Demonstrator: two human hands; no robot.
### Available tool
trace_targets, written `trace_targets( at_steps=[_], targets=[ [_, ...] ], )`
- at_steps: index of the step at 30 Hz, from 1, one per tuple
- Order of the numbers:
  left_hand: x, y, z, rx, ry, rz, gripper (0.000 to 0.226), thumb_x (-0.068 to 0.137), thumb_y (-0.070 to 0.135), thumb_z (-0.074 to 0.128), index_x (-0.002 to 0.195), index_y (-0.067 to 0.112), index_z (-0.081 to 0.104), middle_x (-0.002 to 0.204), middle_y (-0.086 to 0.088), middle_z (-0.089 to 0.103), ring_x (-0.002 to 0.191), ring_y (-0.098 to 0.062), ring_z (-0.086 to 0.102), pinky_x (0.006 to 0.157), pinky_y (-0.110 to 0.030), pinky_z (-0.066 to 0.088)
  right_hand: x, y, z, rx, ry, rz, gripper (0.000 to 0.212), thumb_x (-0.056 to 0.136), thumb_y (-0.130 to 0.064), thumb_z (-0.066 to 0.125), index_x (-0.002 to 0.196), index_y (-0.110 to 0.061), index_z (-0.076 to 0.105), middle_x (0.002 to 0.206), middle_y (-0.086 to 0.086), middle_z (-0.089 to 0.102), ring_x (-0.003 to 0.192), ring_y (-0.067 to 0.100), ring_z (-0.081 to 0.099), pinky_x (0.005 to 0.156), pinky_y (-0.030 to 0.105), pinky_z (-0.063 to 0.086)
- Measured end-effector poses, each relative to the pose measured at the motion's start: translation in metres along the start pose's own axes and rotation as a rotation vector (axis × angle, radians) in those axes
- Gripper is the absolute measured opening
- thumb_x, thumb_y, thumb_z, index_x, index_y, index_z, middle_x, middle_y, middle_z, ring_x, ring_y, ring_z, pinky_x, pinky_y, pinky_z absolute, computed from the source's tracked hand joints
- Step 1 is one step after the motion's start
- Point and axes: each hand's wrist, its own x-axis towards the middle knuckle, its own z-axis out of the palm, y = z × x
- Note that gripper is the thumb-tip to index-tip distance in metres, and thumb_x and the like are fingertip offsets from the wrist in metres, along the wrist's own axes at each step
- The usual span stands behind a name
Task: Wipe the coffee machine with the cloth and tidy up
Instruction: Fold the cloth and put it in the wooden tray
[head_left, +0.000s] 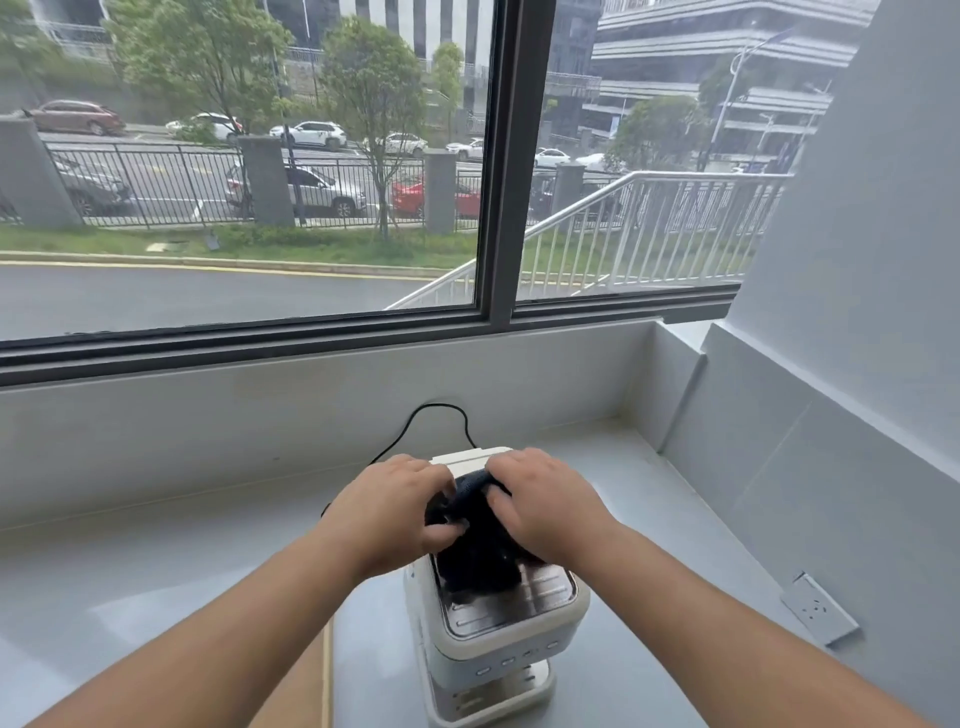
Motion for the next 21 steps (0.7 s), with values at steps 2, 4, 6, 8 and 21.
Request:
trace_targets(
  at_steps=[2, 4, 6, 8, 21],
  targets=[
    [0.003, -0.003, -0.004, -0.034, 0.011, 0.016, 0.037, 0.08, 0.069, 0.055, 0.1, 0.038, 0.058, 0.092, 0.019, 0.062, 0.096, -0.01, 0.054, 0.08, -0.025, 0.04, 0.006, -0.008, -0.008, 0.069, 0.057, 0.014, 0.018, 0.1, -0.034, 0.044, 0.084, -0.025, 0.041, 0.088, -0.005, 0.057, 0.086, 0.024, 0.049, 0.07, 0.038, 0.036],
    [0.006, -0.004, -0.008, -0.123, 0.034, -0.015, 0.033, 0.078, 0.068, 0.056, 0.094, 0.039, 0.056, 0.088, 0.022, 0.061, 0.092, -0.006, 0.053, 0.073, -0.023, 0.041, 0.011, -0.016, -0.016, 0.109, 0.113, 0.023, 0.019, 0.099, -0.034, 0.045, 0.084, -0.024, 0.04, 0.081, -0.008, 0.053, 0.078, 0.023, 0.046, 0.065, 0.039, 0.034],
    [0.01, -0.004, -0.012, -0.284, 0.062, -0.084, 0.029, 0.077, 0.065, 0.059, 0.093, 0.04, 0.058, 0.089, 0.026, 0.064, 0.091, 0.0, 0.056, 0.071, -0.021, 0.043, 0.015, -0.021, -0.025, 0.133, 0.157, 0.043, 0.019, 0.099, -0.036, 0.045, 0.085, -0.024, 0.041, 0.076, -0.007, 0.054, 0.074, 0.026, 0.049, 0.063, 0.041, 0.036],
    [0.012, -0.002, -0.017, -0.394, 0.082, -0.131, 0.03, 0.077, 0.06, 0.06, 0.099, 0.04, 0.061, 0.099, 0.026, 0.07, 0.097, 0.001, 0.062, 0.081, -0.027, 0.051, 0.019, -0.023, -0.035, 0.188, 0.197, 0.06, 0.019, 0.099, -0.038, 0.044, 0.086, -0.026, 0.039, 0.071, -0.007, 0.055, 0.072, 0.03, 0.053, 0.063, 0.044, 0.043],
    [0.0, 0.042, -0.056, -0.642, 0.214, -0.234, 0.068, 0.058, 0.095, 0.068, 0.118, 0.076, 0.04, 0.118, 0.05, 0.054, 0.118, 0.013, 0.054, 0.093, -0.023, 0.046, 0.044, -0.024, -0.078, 0.585, 0.382, 0.048, 0.031, 0.109, -0.04, 0.046, 0.094, -0.015, 0.055, 0.077, 0.005, 0.069, 0.073, 0.026, 0.064, 0.069, 0.051, 0.051]
  ],
)
